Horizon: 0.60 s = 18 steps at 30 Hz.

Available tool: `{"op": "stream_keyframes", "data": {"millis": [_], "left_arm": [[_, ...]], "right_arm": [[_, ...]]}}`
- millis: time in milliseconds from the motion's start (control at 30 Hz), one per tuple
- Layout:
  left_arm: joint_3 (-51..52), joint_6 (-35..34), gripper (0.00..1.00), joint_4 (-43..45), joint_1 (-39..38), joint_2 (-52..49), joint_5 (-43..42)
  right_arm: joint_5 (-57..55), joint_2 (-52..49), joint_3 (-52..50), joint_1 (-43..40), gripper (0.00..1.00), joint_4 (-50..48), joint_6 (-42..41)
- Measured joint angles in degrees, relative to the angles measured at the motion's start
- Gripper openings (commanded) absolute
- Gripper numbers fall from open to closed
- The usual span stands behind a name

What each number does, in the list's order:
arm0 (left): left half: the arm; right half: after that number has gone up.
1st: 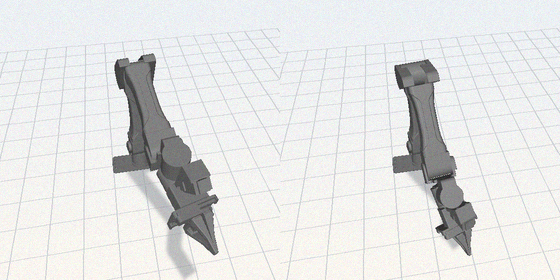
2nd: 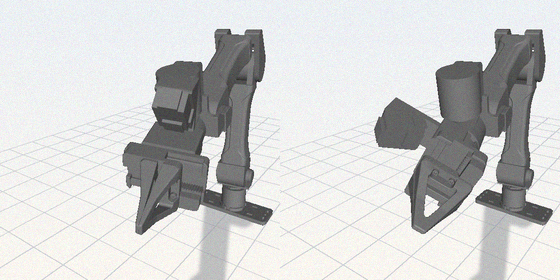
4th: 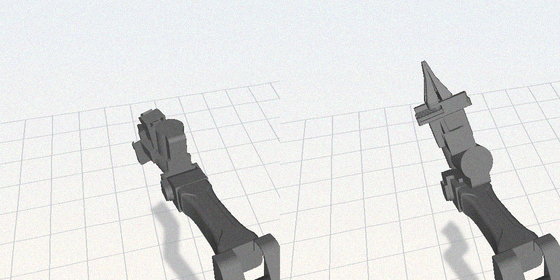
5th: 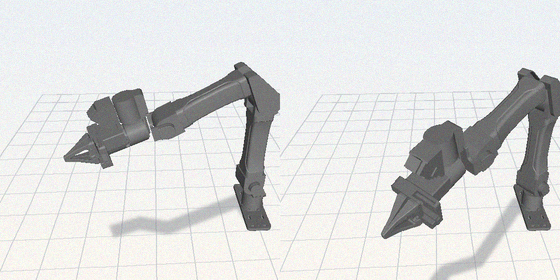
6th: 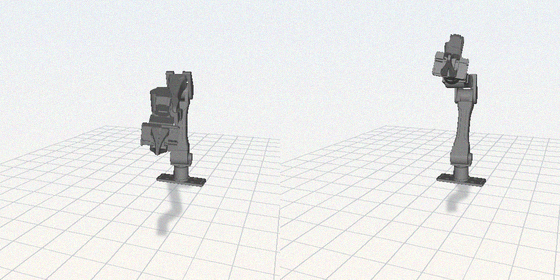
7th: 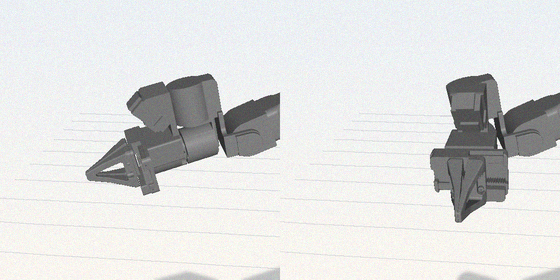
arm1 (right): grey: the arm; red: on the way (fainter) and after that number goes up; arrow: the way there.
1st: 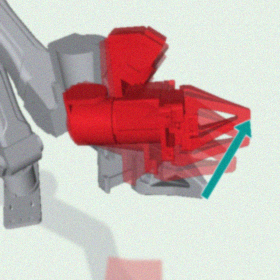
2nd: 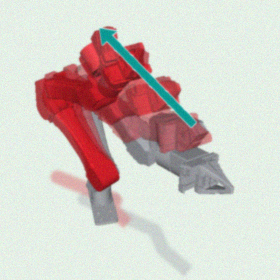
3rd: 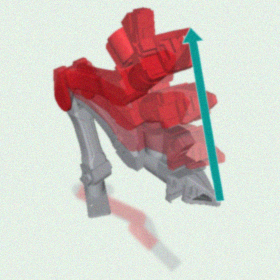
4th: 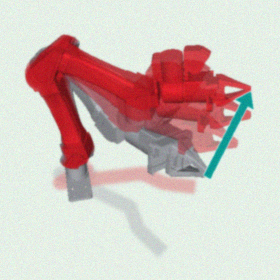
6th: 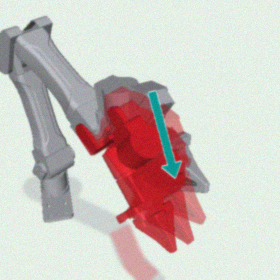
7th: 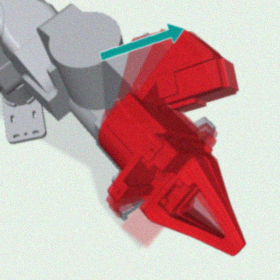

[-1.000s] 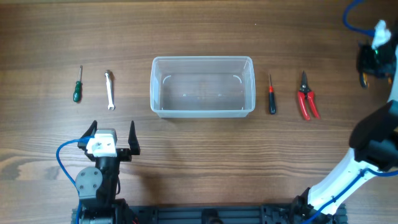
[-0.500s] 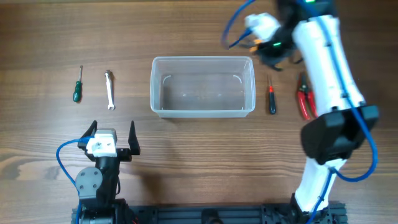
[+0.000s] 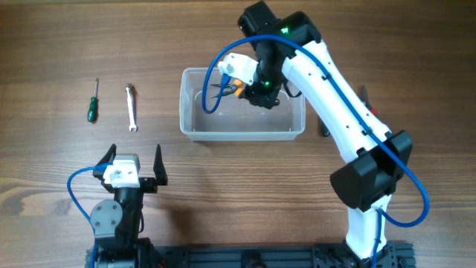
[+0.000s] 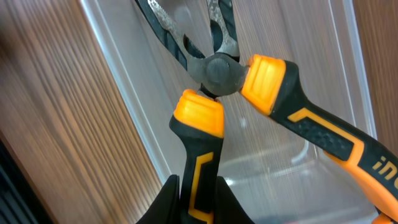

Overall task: Pack container
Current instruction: 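Lift the pliers and carry them over the clear container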

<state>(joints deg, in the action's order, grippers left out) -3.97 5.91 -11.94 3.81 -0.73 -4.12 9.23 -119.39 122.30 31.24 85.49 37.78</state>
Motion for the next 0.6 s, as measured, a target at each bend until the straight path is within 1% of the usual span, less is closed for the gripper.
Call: {"op": "stream_keyframes", "data": {"millis": [333,600], "left_arm": [[0.00,-0.02,1.00,0.00,0.00,0.00,0.00],[0.00,-0.02,1.00,0.00,0.00,0.00,0.02]], "right_arm": [[2.89,-0.72,0.00,0.33,0.05,-3.41,-0.02],[3.23,-8.11,0.00,0.33,0.05,-3.93,-0.70]]}}
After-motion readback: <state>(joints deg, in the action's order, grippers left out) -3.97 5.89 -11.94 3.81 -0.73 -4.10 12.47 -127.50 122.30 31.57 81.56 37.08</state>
